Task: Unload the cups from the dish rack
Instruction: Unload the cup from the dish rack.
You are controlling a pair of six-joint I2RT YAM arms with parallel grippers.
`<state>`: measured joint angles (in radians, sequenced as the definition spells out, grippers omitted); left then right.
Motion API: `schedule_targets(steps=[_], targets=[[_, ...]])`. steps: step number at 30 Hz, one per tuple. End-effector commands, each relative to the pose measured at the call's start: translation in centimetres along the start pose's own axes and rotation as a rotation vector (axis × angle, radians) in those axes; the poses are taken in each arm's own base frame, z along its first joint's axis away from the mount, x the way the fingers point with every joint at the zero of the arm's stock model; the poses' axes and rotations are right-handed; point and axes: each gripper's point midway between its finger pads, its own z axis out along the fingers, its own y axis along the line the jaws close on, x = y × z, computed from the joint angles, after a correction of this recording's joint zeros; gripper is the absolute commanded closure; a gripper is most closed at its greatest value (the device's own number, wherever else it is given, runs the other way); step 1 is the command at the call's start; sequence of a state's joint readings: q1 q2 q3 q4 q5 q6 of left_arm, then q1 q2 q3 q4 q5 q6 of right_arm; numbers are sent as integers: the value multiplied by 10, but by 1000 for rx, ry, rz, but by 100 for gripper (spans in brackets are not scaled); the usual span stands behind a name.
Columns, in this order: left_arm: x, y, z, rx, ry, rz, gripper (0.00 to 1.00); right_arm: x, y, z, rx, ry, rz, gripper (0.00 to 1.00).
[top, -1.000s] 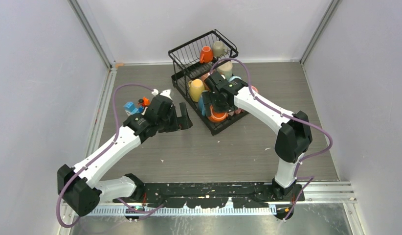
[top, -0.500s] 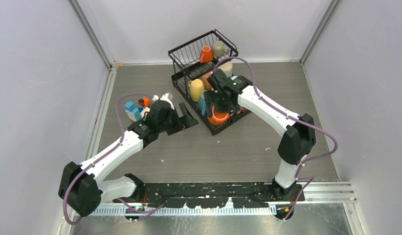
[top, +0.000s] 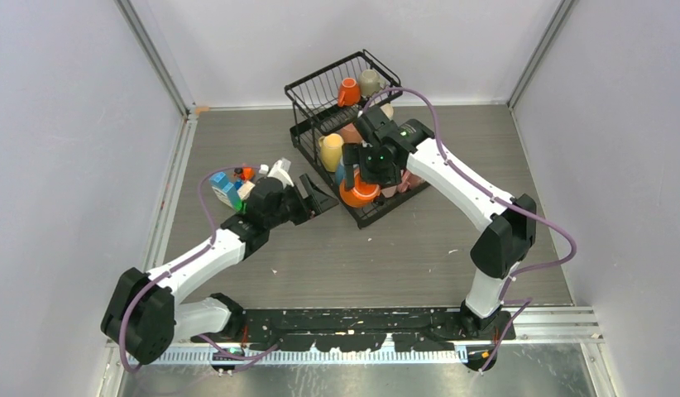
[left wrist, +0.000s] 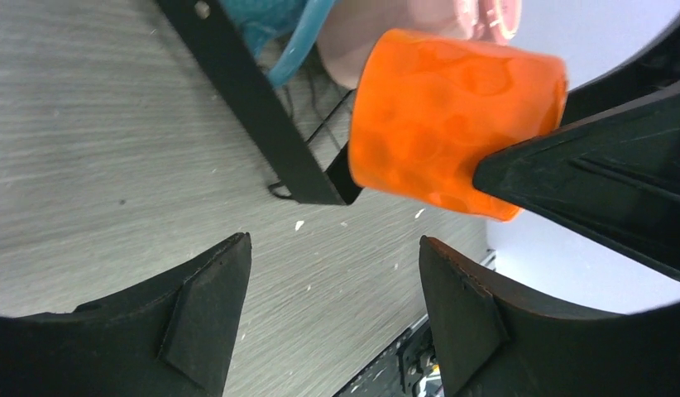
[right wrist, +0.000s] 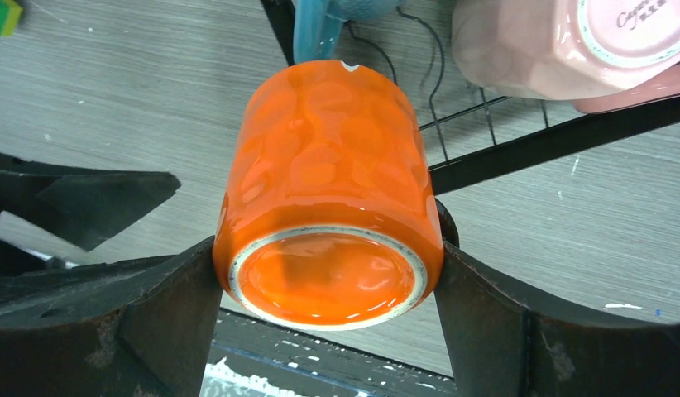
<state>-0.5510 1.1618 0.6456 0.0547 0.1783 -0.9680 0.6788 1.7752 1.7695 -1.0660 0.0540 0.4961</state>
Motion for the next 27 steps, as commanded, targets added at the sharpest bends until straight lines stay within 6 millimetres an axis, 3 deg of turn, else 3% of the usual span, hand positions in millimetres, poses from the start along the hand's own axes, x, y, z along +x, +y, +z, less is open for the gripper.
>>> schedule_targets(steps=[1,8,17,20,27], targets=[[-27,-39,-2,202,-109,11,26,-28,26,-41,-166,-84,66,54],[-39,-46,-7,308,-178,-12,29,-40,44,-57,-316,-68,127,53],[-57,-71,-15,464,-239,4,32,-48,64,-72,-470,-37,171,53],[-61,-72,-17,492,-254,-3,32,-51,68,-77,-510,-30,184,53],[-69,-96,-30,608,-253,-10,33,-52,71,-85,-606,-7,232,53]])
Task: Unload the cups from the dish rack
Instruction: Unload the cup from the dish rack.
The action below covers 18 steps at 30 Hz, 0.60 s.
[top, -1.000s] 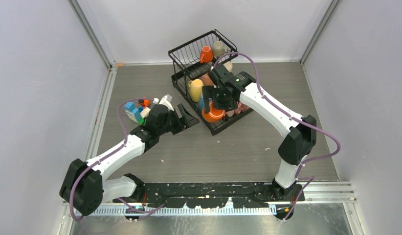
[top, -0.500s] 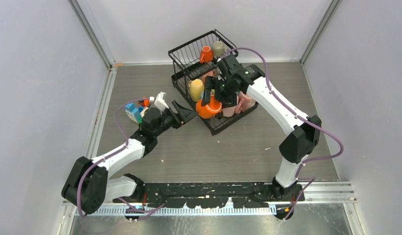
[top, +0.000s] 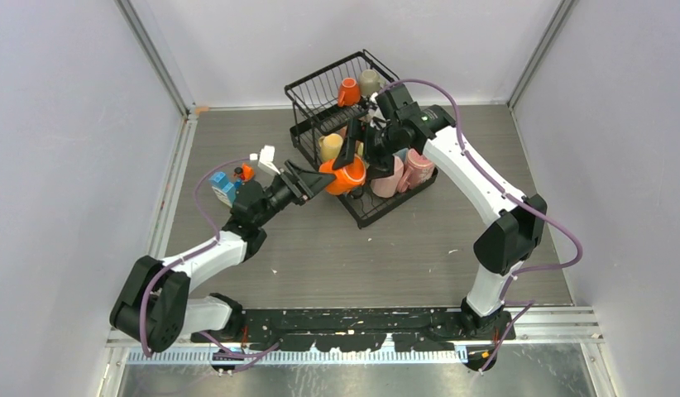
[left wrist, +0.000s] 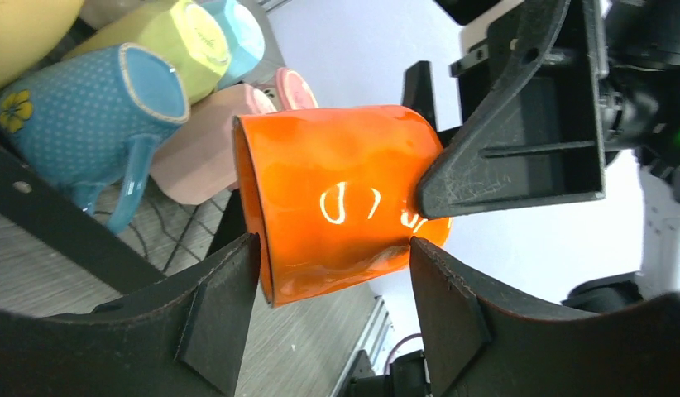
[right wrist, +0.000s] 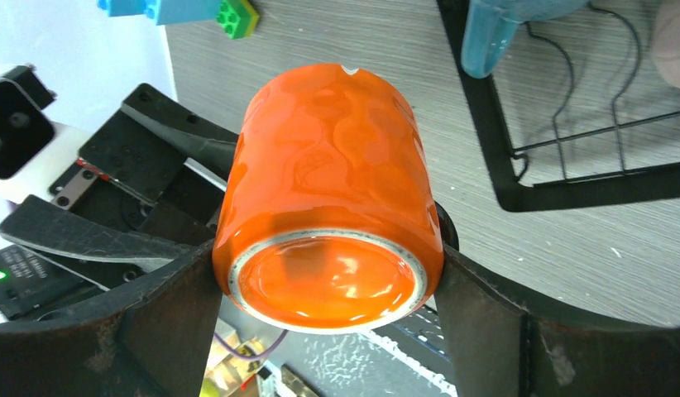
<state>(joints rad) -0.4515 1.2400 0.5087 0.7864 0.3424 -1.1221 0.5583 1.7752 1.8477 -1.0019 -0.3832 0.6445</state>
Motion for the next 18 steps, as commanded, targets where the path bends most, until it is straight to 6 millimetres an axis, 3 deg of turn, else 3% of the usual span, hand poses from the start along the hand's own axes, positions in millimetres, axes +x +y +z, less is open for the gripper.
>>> schedule_targets(steps=[1,12,18], targets=[[-15,-44,0,174,-27,13,33,-13,48,-35,-235,-54,-2,53],[-30,-103,-18,345,-42,-25,42,-24,63,-38,-430,-23,80,53],[-33,-119,-23,393,-37,-38,48,-27,78,-38,-534,-1,101,53]])
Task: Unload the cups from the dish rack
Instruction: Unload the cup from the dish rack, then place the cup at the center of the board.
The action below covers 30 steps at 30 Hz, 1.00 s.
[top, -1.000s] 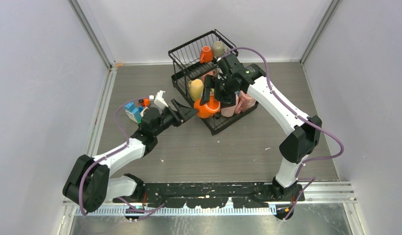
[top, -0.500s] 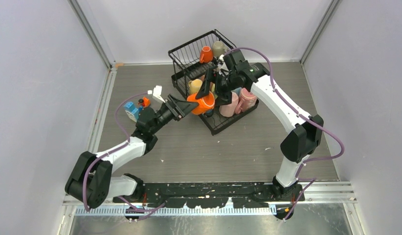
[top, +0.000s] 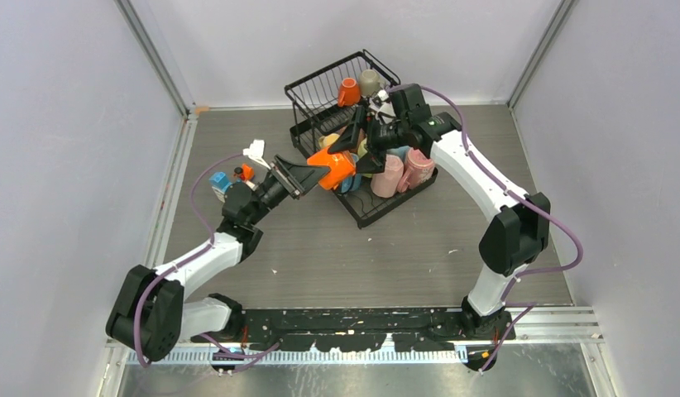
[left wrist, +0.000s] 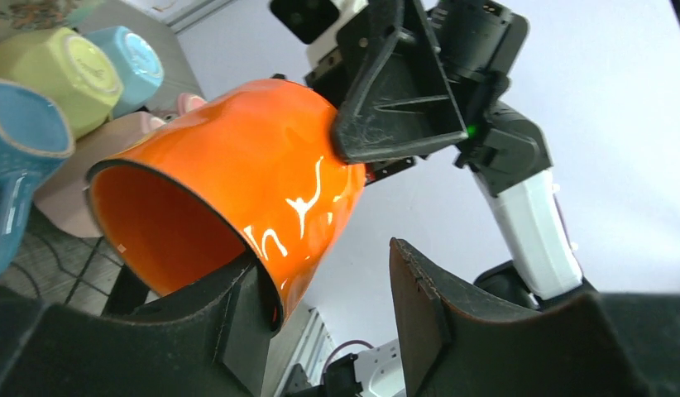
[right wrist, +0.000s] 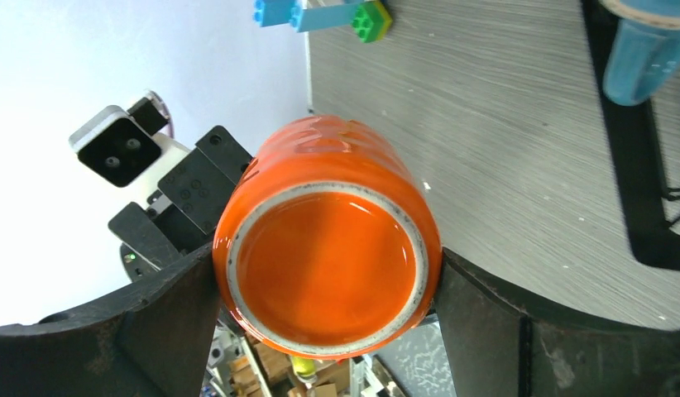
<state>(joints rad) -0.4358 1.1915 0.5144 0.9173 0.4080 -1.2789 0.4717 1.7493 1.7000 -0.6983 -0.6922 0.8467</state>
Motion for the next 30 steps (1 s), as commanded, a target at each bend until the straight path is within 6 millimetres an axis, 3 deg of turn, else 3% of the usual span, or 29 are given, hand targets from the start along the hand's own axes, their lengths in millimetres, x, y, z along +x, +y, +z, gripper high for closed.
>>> schedule_targets(steps=[1,7,13,16,18,20,22,25,26,30], targets=[[-11,-71,-1,222,0,41,50,2,59,-17,-240,-4,-58,53],[-15,-73,2,226,-13,28,55,2,58,-10,-279,14,-21,53],[-19,-68,5,193,-32,15,70,3,56,-9,-295,8,-10,53],[-20,-62,6,151,-38,29,82,6,54,-10,-301,4,-4,53],[-22,-59,6,120,-44,45,98,7,52,-11,-297,-4,-4,53],[-22,-57,6,92,-40,61,100,8,50,-12,-294,-12,-5,53],[-22,-57,5,69,-33,76,100,9,49,-13,-295,-22,-7,42],[-24,-57,5,41,-29,100,100,10,49,-15,-303,-44,-13,7],[-24,-57,4,32,-29,107,100,10,50,-16,-305,-52,-17,1],[-26,-58,0,6,-39,122,100,6,47,-15,-302,-81,-18,0]])
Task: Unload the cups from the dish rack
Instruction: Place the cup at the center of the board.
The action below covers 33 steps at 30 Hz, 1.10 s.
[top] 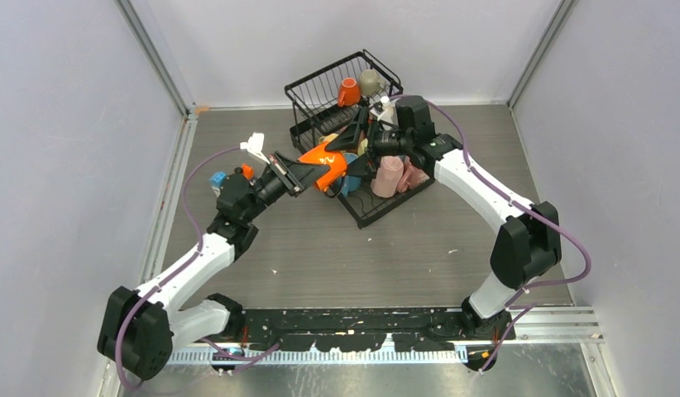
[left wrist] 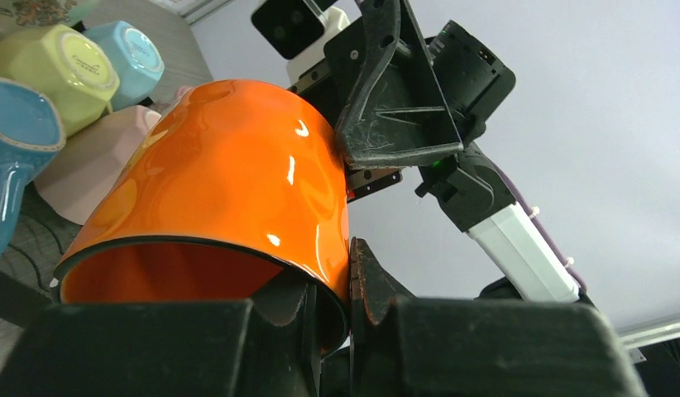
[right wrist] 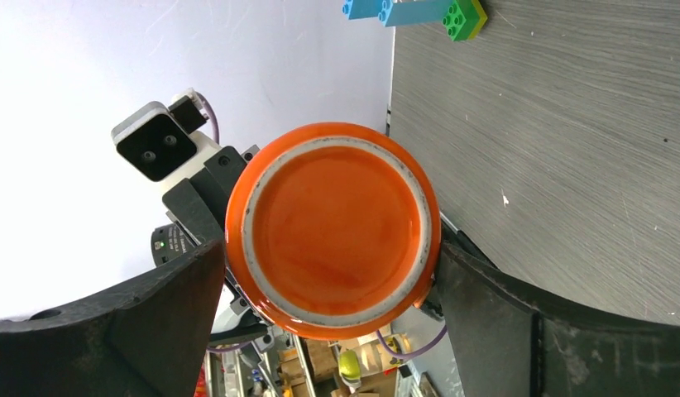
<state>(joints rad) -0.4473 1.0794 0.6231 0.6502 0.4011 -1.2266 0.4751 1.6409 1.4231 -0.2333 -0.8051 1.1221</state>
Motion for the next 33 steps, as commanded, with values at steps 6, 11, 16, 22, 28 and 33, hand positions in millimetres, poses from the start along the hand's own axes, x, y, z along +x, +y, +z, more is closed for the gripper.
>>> schedule_targets(steps=[6,11,16,22,28,33], targets=[[-27,-29,-10,-38,-89,114,100,-5,9,-10,-9,-92,-94,0],[-31,-23,-23,-149,-91,159,100,-4,-2,-14,45,-112,-132,0],[-25,-4,-43,-312,-37,205,100,-4,-15,-23,120,-154,-176,0],[-15,37,-85,-646,59,217,100,-9,-39,-44,288,-248,-211,0],[0,84,-117,-930,221,248,100,-9,-55,-65,402,-322,-248,0],[5,118,-130,-1084,307,274,100,-10,-66,-81,488,-381,-285,0]])
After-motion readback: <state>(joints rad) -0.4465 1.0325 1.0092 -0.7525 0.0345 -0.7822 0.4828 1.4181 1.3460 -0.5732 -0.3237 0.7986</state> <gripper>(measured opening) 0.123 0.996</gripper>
